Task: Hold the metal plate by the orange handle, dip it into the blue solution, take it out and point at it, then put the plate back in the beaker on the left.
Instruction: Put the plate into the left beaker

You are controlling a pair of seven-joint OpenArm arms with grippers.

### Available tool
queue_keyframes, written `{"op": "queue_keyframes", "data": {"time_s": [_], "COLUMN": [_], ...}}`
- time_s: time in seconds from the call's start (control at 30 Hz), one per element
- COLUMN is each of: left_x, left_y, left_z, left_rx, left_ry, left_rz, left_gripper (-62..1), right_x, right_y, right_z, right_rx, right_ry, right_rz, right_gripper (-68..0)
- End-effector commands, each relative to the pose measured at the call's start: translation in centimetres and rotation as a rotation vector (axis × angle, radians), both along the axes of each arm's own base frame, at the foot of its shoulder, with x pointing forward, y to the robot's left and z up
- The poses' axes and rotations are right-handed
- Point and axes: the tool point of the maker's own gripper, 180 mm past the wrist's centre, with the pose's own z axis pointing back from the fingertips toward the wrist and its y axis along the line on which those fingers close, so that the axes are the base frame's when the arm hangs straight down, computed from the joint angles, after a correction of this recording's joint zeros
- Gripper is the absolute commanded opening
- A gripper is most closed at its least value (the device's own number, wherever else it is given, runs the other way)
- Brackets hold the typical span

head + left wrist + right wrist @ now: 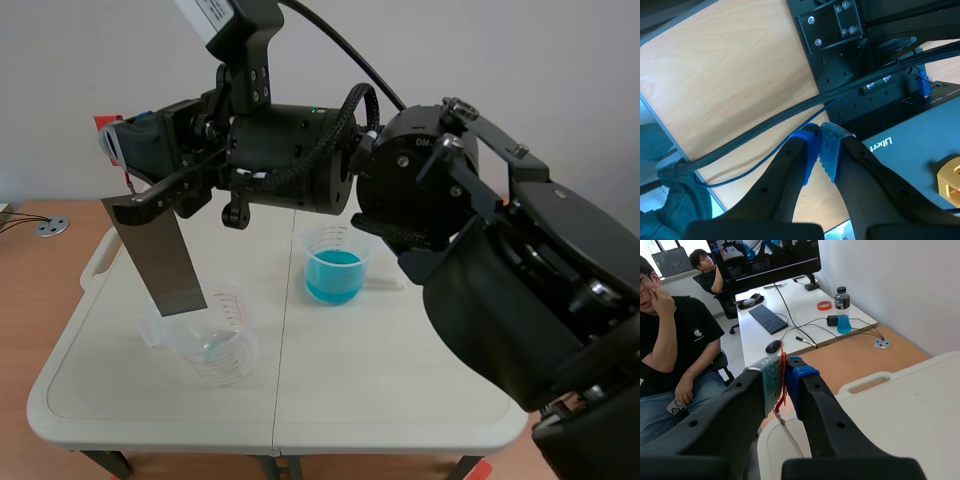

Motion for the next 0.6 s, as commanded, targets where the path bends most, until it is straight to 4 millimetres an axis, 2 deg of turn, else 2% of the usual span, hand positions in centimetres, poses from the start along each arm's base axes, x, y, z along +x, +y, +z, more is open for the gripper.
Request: {"op": "queue_keyframes", "data": {"time_s": [0.0, 0.27, 0.57], "left_x": [-0.3, -0.3, -0.3], "left_y": [-0.2, -0.2, -0.2], "left_z": [0.2, 0.2, 0.2], "left_rx": [-0.008, -0.008, -0.008], "left_ry": [0.003, 0.003, 0.003], "left_rz": [0.0, 0.0, 0.0], "left_gripper": [-58.0, -58.0, -57.9], "right_x": [0.0, 1.0, 1.0], "right_y": [0.1, -0.2, -0.2], "right_z": [1.8, 1.2, 1.0], "right_rx": [0.042, 0.005, -0.003], "right_ry": [-0.037, -0.037, -0.041], "right_rz": [0.002, -0.054, -0.057], "right_gripper": [-66.2, -66.2, -66.2]}}
